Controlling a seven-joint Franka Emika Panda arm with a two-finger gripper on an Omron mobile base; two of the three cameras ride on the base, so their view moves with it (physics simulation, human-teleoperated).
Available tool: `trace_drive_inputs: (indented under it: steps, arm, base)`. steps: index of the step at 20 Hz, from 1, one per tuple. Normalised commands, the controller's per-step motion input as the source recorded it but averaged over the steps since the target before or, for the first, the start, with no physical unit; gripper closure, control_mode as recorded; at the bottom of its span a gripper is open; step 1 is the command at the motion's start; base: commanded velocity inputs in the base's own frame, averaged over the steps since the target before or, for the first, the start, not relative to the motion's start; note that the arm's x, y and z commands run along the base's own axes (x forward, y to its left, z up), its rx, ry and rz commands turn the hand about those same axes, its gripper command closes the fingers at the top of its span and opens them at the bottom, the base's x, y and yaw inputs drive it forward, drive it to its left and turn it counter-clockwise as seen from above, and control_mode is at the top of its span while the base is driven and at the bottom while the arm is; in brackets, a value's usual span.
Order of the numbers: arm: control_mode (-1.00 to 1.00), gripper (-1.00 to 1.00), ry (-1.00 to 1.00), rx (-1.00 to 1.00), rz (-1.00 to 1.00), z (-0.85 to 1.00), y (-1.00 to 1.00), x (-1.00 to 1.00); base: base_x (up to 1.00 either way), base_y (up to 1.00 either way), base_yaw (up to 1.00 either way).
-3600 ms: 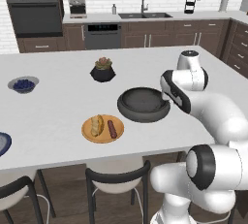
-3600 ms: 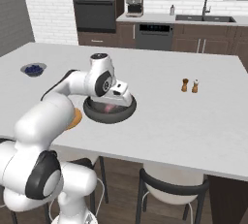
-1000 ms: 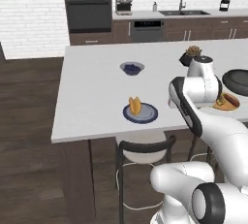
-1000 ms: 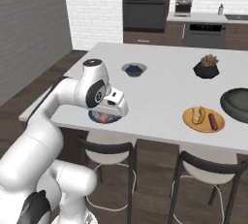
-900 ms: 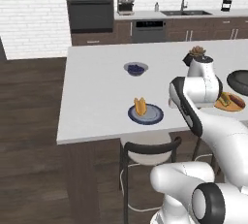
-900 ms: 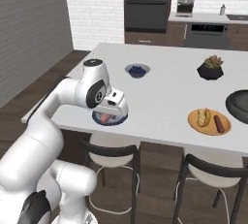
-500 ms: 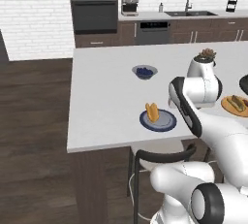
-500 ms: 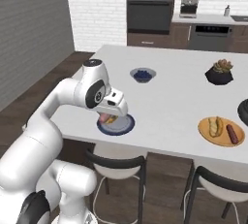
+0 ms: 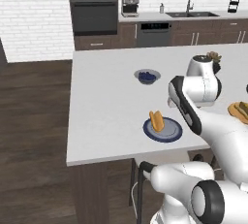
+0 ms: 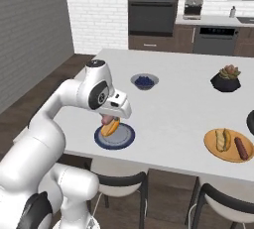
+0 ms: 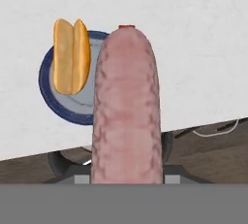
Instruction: Place one bun and one sausage from the bowl on each plate.
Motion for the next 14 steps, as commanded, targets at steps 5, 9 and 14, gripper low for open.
trace_drive_inputs:
  steps: [5,9,14]
  arm:
    - [-1.00,1.00,0.00,0.00,0.00,-0.42,0.05,0.63]
    - [-1.00,1.00,0.00,0.00,0.00,-0.61,0.02,0.61]
    - [-1.00,1.00,0.00,0.00,0.00,-0.58,0.00,0.47]
  base:
    - [0.00,0.00,0.00]
    - [0.00,0.00,0.00]
    - [0.00,0.00,0.00]
